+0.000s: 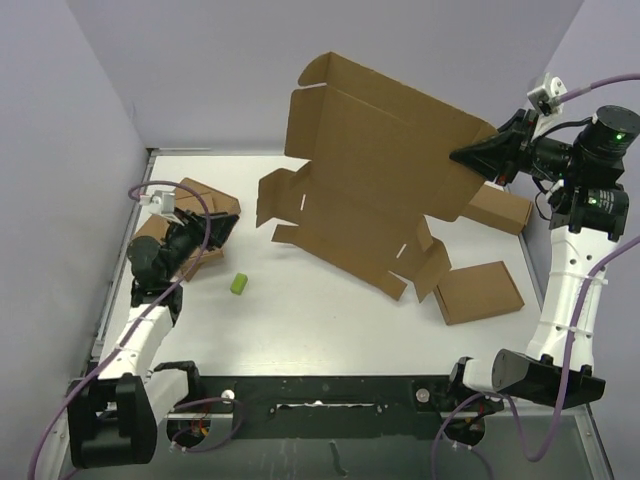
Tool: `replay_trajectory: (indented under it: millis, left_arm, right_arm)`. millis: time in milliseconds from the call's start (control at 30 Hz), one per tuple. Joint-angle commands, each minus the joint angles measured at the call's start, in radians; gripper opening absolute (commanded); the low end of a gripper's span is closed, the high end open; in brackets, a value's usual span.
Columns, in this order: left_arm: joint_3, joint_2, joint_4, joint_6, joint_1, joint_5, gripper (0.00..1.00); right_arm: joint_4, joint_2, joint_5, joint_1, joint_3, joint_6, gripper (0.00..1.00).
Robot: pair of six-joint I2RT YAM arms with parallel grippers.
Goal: Fold the paper box
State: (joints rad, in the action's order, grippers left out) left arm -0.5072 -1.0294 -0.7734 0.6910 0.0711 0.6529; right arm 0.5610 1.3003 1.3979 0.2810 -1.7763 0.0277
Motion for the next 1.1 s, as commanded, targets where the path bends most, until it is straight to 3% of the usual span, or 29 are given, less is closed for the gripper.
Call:
replay_trajectory:
  millis: [0,167,267,500,667,933,1067]
  left_arm:
    - [0.074,0.055,0.255,-0.087,-0.1,-0.157,0.41]
    - [0.103,-0.042,0.242,-0.239,-0.348,-0.362,0.42]
    - [0.096,-0.129,0.154,-0.341,-0.419,-0.427,0.44]
    - [-0.038,-0.389,0.093,-0.406,-0.425,-0.376,0.6]
    - [-0.094,-0.533,-0.06,-0.451,-0.424,-0.344,0.72]
    - [-0.201,-0.735,-0.204,-0.484,-0.422,-0.306,0.73]
    - [-0.231,-0.767,-0.184,-0.481,-0.419,-0.283,0.61]
  right_arm:
    - [-0.081,0.002,-0.056,0.004,0.016,0.071,0.0]
    - [-0.136,-0.004,-0.064,0.0,0.064,0.125,0.0]
    - [-0.118,-0.007,-0.072,0.001,0.07,0.112,0.0]
    - [-0.098,0.005,-0.089,-0.002,0.083,0.105,0.0]
    - [-0.111,0.015,-0.086,-0.005,0.09,0.124,0.0]
    - [-0.122,0.019,-0.088,-0.006,0.102,0.13,0.0]
    - [-0.112,0.024,-0.097,-0.004,0.1,0.119,0.0]
